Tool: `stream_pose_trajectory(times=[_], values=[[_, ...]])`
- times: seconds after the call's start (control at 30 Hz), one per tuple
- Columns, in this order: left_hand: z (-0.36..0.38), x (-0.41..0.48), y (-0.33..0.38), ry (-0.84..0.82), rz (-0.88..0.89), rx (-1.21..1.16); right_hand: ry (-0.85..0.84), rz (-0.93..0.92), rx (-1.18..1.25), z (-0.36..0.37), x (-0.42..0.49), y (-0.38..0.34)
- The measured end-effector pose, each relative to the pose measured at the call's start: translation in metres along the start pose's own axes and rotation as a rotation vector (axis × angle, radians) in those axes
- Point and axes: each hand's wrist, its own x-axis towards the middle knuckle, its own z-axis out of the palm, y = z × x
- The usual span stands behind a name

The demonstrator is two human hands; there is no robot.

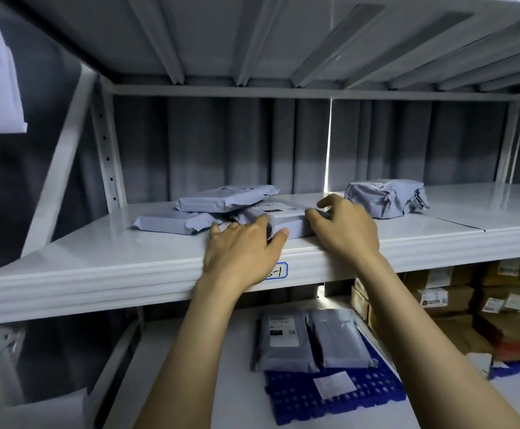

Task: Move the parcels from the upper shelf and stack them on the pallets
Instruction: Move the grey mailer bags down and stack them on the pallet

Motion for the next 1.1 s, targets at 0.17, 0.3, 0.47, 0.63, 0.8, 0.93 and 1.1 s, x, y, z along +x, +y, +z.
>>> stream_pose_trajectory(times=[0.17, 0.3, 0.47, 0.63, 0.8, 0.93, 1.1], values=[[-0.004, -0.005, 0.002, 0.045, 0.017, -0.116, 0.363, -0.014, 0.248, 0.002, -0.010, 0.001], [-0.005, -0.009, 0.004, 0.122, -0.010, -0.316, 0.539, -0.024, 0.548, 0.001, -0.019, 0.003], [0.002, -0.012, 0.011, 0.268, -0.075, -0.406, 0.612, -0.034, 0.725, 0.001, -0.034, 0.002], [0.010, -0.020, 0.035, 0.509, -0.211, -0.665, 0.596, 0.020, 0.861, 0.004, -0.064, -0.007], [0.016, -0.040, 0.069, 0.735, -0.238, -0.999, 0.562, 0.056, 0.976, -0.002, -0.102, 0.001], [0.027, -0.070, 0.097, 0.801, -0.270, -1.218, 0.500, 0.081, 1.018, -0.019, -0.130, 0.024], [0.055, -0.110, 0.126, 0.775, -0.344, -1.456, 0.361, 0.131, 1.055, -0.039, -0.161, 0.067]])
